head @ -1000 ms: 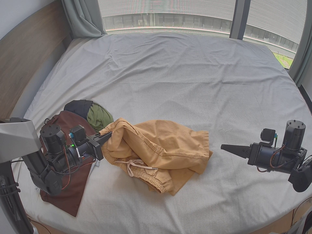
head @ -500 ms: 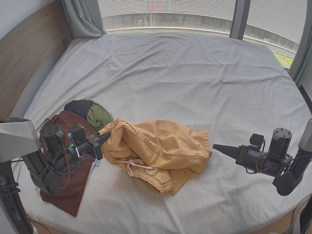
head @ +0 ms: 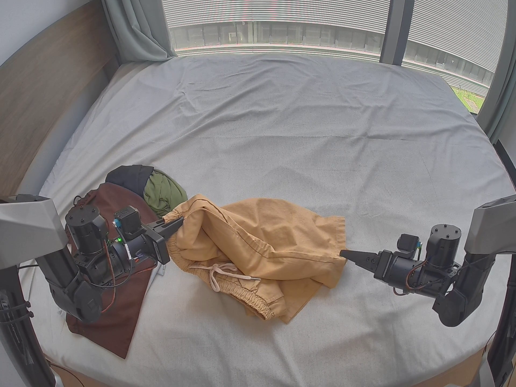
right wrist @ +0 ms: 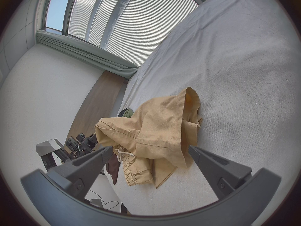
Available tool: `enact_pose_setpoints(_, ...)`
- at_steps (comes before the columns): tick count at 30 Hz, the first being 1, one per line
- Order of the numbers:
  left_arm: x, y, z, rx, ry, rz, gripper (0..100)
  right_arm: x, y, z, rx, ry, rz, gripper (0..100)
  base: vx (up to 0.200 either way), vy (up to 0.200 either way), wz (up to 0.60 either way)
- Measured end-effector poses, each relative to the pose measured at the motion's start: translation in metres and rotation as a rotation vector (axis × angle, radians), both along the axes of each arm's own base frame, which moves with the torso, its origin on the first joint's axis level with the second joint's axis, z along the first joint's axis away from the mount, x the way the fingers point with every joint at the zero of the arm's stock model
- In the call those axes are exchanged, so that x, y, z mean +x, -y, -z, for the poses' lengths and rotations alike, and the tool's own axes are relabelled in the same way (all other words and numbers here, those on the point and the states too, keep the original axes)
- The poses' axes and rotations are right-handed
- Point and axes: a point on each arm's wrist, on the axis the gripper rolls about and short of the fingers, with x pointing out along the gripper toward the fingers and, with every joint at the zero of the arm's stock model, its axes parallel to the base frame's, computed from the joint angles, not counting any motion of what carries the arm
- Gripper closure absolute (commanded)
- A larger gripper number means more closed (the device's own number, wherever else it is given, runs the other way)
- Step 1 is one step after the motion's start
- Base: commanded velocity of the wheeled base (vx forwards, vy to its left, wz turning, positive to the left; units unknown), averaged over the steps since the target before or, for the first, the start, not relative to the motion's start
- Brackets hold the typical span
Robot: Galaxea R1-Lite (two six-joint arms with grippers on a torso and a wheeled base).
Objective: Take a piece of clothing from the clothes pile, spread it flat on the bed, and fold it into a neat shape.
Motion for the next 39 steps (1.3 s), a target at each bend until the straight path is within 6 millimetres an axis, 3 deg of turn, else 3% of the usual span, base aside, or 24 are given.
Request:
enact_pose_setpoints(22,0.000,0.000,0.000,0.000,0.001,0.000,100,0.023,-0.015,0.022,0.003,-0.007,-0.028,0,0.000,0.000,0.00)
enact_pose_setpoints(39,0.002,0.001,0.001,0.000,0.000,0.001,100,0.021,-0.030,0.021,0.008,0.004,-0.072,0,0.000,0.000,0.00)
